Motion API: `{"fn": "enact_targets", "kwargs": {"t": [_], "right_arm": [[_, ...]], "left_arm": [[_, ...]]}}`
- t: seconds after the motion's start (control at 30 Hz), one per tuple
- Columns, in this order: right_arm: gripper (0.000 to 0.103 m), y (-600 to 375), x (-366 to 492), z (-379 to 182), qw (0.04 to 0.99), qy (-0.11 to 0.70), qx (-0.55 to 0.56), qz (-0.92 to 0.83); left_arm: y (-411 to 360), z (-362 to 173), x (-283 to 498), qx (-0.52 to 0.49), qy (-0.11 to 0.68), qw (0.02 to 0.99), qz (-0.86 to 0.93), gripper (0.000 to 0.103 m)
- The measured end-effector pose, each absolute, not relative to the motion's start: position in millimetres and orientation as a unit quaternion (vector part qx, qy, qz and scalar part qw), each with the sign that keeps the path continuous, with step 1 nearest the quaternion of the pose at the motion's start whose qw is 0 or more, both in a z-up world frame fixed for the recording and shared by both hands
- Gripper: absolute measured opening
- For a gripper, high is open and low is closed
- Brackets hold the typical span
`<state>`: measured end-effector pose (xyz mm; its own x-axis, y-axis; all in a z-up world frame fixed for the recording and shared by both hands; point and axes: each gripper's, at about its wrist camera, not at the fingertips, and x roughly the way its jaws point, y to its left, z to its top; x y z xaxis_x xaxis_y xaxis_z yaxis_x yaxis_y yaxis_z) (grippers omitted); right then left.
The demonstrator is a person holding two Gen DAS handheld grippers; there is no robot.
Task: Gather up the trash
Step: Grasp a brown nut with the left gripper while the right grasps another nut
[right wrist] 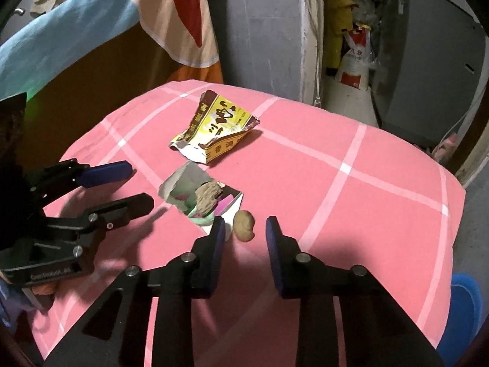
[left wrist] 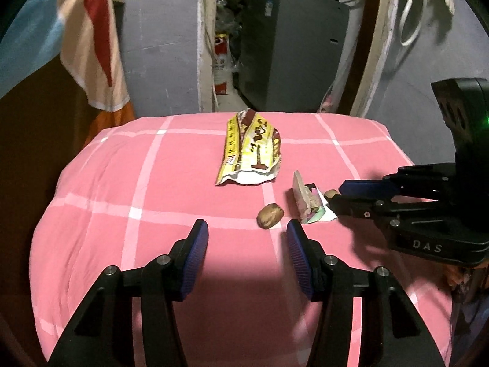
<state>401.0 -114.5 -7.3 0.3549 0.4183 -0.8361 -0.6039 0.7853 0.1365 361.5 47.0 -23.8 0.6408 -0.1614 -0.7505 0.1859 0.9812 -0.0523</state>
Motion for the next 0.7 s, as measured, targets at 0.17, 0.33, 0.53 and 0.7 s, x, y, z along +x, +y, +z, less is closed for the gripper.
{"fn": "enact_targets", "kwargs": {"t": [0.17, 0.33, 0.53, 0.7], "right_arm": [[0.012, -118, 402, -7, 0.815, 0.477, -0.088, 0.317], [0.011, -115, 402, -8, 0.816, 0.476, -0.092, 0.316], [0.01, -115, 402, -8, 0.816, 0.476, -0.093, 0.316], [0.01, -117, 399, -8, 0.819, 0.472, -0.092, 0.313]], "left_arm": [[41, -29, 375, 0.029, 0.426, 0.898, -0.104, 0.035], [39, -32, 383, 0.035, 0.432, 0.894, -0.115, 0.029], [29, -35, 382, 0.059, 0.432, 0.891, -0.128, 0.014], [29, -35, 376, 0.054, 0.43, 0.893, -0.121, 0.014]]}}
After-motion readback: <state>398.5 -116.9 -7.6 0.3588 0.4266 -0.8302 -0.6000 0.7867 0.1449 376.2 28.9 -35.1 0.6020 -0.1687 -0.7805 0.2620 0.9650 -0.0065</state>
